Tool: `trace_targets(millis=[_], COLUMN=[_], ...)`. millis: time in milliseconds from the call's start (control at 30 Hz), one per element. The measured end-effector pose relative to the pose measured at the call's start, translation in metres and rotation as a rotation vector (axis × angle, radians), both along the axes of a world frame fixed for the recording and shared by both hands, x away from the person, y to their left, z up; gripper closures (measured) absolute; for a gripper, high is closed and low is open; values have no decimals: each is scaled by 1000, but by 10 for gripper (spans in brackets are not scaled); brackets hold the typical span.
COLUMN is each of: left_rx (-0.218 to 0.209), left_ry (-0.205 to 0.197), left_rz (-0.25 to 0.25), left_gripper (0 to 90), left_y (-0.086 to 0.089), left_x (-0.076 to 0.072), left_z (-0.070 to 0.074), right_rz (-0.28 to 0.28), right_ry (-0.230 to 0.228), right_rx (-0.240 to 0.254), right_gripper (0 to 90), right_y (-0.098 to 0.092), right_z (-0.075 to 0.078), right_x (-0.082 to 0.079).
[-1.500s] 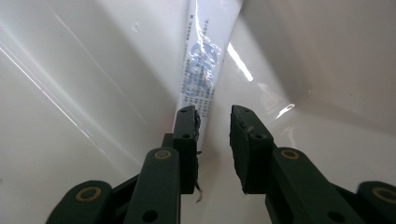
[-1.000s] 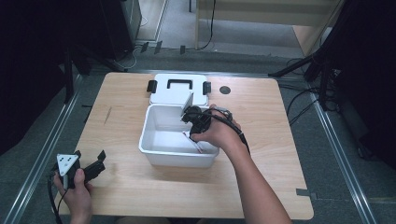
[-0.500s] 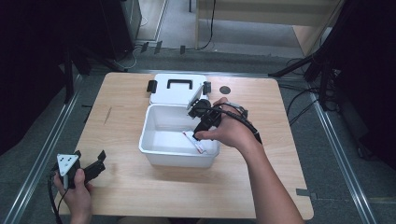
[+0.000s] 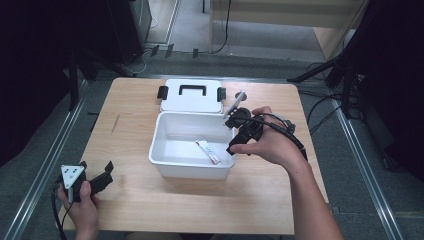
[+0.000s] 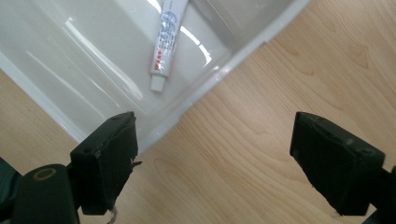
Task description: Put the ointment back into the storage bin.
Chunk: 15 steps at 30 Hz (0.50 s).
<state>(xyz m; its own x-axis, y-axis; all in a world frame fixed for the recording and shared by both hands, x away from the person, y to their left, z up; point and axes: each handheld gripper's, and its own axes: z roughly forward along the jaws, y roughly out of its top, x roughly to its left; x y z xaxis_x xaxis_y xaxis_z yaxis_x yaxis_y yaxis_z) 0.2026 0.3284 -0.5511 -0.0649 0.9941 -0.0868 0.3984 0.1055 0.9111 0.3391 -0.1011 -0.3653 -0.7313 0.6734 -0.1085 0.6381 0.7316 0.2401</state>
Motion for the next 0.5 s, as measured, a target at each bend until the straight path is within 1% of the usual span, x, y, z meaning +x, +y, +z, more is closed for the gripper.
trace_targets(millis=[200, 267, 333, 433, 467, 500], left_rx=[-1, 0, 3, 10, 10, 12], left_ry=[4, 5, 5, 2, 1, 0], left_rz=[2, 1, 2, 0, 1, -1], left_gripper=[126, 126, 125, 126, 126, 126], left_y=[0, 0, 0, -1, -1, -1], left_x=[0, 0, 0, 0, 0, 0], left_z=[0, 0, 0, 0, 0, 0], right_rz=[-42, -47, -66, -89, -104, -106], right_ry=[6, 6, 14, 17, 15, 8], right_rx=[-16, -16, -17, -10, -7, 2], right_gripper=[149, 146, 141, 132, 130, 119], right_y=[-25, -33, -42, -52, -56, -60], right_z=[-9, -13, -19, -27, -30, -33], right_x=[-4, -5, -7, -10, -12, -12])
